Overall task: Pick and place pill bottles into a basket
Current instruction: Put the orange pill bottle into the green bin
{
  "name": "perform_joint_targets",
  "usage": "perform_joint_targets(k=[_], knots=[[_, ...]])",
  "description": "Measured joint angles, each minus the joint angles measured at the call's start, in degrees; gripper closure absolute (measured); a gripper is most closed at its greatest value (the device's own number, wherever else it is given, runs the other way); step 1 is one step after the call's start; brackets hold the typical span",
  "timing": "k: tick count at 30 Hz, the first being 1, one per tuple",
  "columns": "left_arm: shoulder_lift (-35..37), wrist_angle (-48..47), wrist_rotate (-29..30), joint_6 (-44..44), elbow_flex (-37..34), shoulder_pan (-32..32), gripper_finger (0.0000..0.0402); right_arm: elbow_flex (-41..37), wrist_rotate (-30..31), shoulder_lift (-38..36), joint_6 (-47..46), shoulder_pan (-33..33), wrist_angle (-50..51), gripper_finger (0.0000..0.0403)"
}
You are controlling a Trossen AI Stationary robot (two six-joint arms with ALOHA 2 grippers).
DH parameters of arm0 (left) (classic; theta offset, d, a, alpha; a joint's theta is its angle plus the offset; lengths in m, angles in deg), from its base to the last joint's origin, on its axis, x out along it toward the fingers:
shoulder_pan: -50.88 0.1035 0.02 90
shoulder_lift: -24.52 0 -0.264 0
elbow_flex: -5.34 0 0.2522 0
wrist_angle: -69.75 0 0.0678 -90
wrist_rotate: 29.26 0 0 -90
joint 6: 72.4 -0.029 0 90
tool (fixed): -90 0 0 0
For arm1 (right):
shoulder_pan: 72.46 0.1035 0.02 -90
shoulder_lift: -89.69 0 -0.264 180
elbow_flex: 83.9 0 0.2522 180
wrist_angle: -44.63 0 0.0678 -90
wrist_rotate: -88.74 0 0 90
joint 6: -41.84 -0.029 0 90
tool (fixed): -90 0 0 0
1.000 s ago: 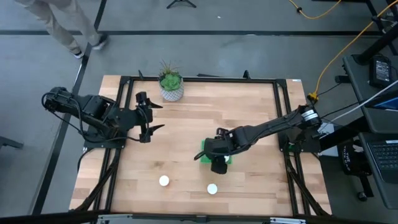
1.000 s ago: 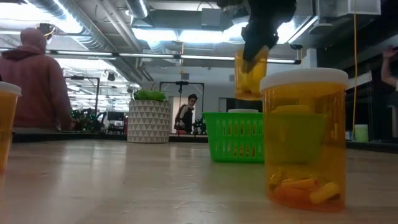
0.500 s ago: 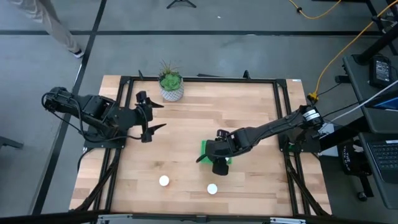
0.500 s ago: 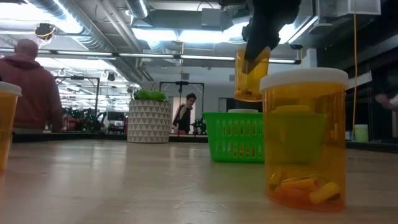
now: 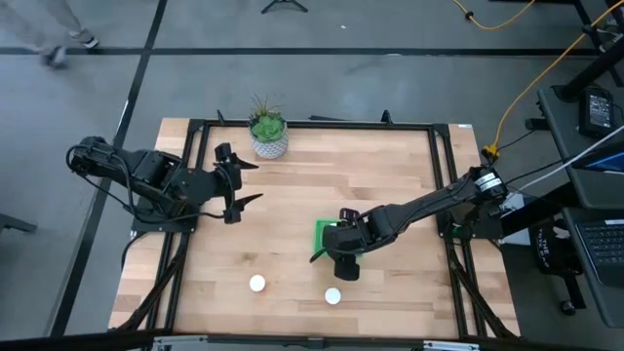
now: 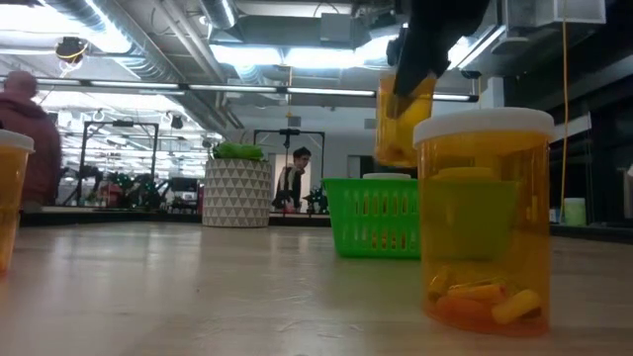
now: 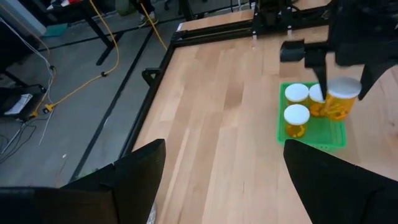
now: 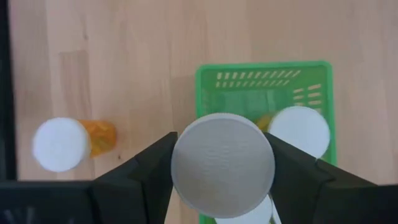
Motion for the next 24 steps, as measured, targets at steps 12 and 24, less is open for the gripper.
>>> perform_joint_targets(k=[12, 24], knots=[[-0.4, 0.8, -0.7, -0.5, 0.0, 0.0, 0.008, -4.7, -1.0, 0.2, -2.7, -0.2, -4.2, 0.0186], [-0.4, 1.7, -0.7, -1.6, 0.0, 0.0, 0.008, -4.7, -1.6, 0.2, -0.9, -1.4, -4.2, 0.0186]])
